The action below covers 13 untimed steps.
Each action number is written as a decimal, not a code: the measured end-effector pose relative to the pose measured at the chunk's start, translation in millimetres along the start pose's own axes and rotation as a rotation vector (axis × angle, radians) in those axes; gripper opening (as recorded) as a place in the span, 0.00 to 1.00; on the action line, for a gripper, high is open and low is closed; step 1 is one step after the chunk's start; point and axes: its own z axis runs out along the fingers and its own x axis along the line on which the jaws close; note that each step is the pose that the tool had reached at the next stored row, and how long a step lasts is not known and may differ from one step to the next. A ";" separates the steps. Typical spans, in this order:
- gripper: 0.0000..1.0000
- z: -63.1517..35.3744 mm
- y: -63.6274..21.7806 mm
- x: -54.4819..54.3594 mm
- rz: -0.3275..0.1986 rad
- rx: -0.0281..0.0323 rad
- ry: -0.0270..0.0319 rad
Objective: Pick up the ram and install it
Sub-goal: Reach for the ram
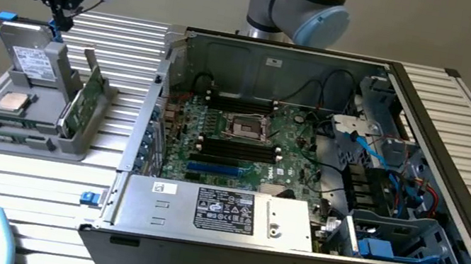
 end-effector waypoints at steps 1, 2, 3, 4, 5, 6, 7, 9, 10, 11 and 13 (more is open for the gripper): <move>0.11 0.5 -0.1 1.4 -0.007 0.0007 0.0008; 0.11 0.9 -0.2 2.4 -0.016 0.0019 0.0014; 0.11 1.2 -0.3 3.8 -0.025 0.0035 0.0020; 0.11 1.6 -0.4 5.5 -0.031 0.0047 0.0024; 0.11 2.2 -0.6 7.8 -0.037 0.0055 0.0028; 0.11 2.7 -0.8 10.4 -0.040 0.0059 0.0029; 0.11 3.3 -1.1 13.9 -0.042 0.0062 0.0031; 0.11 4.4 -1.7 22.6 -0.043 0.0063 0.0029; 0.11 4.8 -2.0 27.5 -0.044 0.0063 0.0030; 0.11 5.0 -2.4 31.8 -0.044 0.0064 0.0031; 0.11 5.5 -3.5 40.7 -0.044 0.0063 0.0028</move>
